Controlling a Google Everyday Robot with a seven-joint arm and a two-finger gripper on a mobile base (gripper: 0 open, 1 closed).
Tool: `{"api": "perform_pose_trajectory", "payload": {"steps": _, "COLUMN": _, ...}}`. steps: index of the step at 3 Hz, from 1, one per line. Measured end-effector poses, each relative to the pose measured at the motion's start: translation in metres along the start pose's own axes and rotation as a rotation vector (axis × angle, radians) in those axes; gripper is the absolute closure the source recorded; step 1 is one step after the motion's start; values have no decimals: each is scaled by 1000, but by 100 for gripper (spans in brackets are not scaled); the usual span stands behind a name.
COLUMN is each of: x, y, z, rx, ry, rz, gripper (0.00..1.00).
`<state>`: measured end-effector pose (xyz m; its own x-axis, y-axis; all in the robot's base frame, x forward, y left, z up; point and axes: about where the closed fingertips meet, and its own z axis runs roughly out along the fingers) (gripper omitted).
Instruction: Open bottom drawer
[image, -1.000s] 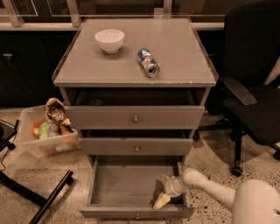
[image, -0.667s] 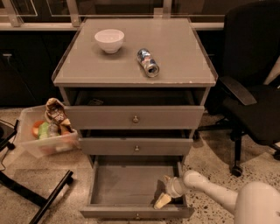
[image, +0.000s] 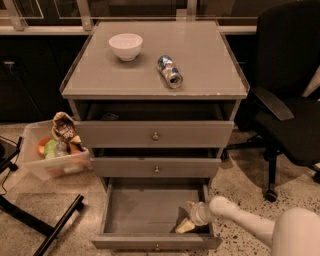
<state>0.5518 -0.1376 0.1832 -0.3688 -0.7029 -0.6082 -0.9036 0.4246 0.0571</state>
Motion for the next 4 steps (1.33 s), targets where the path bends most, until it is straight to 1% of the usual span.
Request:
{"api": "perform_pose_trajectory", "payload": {"steps": 1, "x": -4, "y": 0, "z": -2, "rx": 11, "ry": -6, "rz": -5, "gripper": 42}}
{"api": "perform_pose_trajectory", "payload": {"steps": 2, "x": -4, "y": 0, "z": -2, "rx": 11, "ry": -6, "rz": -5, "gripper": 65}}
{"api": "perform_pose_trajectory", "payload": {"steps": 3, "x": 3, "y": 9, "z": 5, "rx": -50, "ry": 41, "rz": -7, "gripper": 89}}
{"api": "perform_pose_trajectory", "payload": {"steps": 4, "x": 16, "y": 31, "z": 10, "rx": -138, "ry": 109, "rz": -14, "gripper": 100}}
